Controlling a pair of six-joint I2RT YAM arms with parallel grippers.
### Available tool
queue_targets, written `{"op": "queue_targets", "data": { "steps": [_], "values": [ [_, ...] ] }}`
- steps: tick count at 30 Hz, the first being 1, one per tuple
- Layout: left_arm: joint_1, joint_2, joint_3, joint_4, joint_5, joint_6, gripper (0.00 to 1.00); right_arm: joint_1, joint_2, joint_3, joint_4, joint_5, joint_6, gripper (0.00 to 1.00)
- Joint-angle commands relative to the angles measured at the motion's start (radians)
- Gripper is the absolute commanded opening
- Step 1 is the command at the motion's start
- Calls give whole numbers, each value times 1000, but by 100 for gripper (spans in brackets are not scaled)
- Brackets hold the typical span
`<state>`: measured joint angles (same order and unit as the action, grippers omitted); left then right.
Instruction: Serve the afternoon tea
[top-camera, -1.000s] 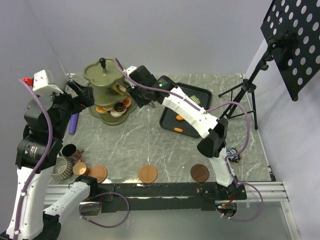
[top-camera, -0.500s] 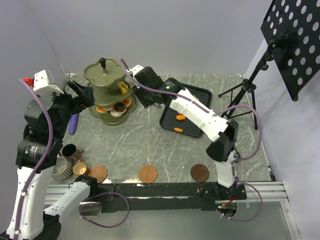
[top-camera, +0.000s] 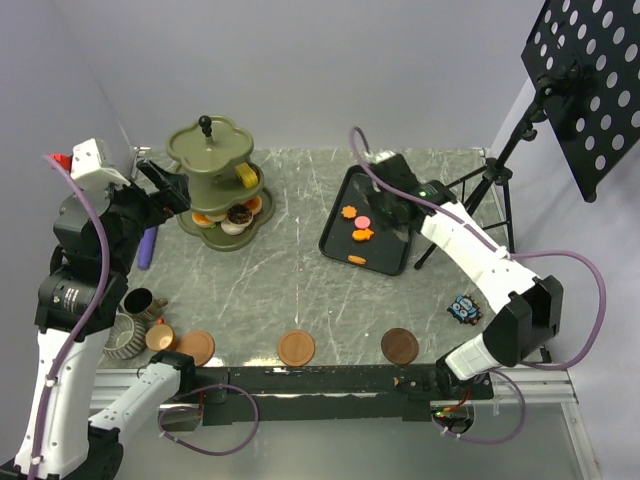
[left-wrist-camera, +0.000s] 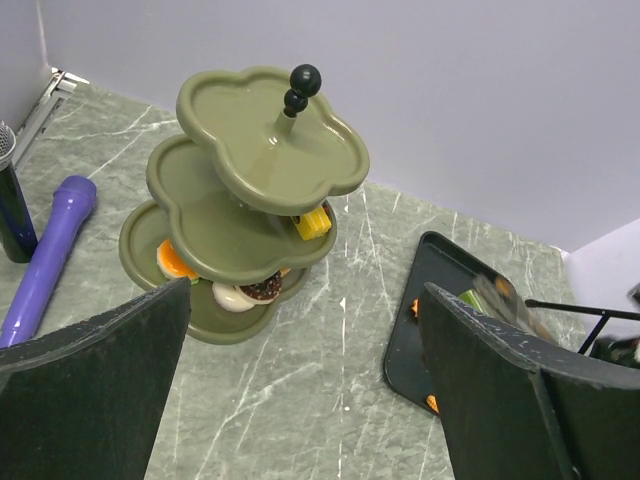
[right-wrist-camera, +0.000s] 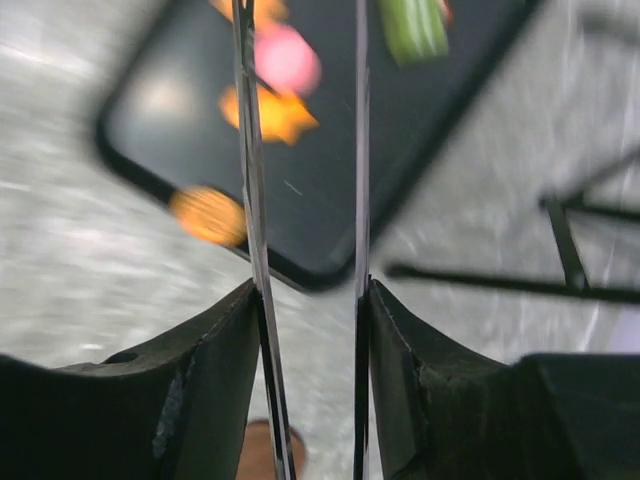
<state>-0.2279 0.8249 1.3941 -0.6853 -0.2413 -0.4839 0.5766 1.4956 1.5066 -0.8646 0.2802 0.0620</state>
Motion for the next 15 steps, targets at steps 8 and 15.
{"op": "queue_targets", "data": {
  "steps": [8,15],
  "values": [
    [10,11,0,32,34,-9,100,-222,-112,-305,148,-47,-53,53],
    [10,5,2,24,25,-10,100,-293,-69,-329,220,-65,-114,54]
  ]
}}
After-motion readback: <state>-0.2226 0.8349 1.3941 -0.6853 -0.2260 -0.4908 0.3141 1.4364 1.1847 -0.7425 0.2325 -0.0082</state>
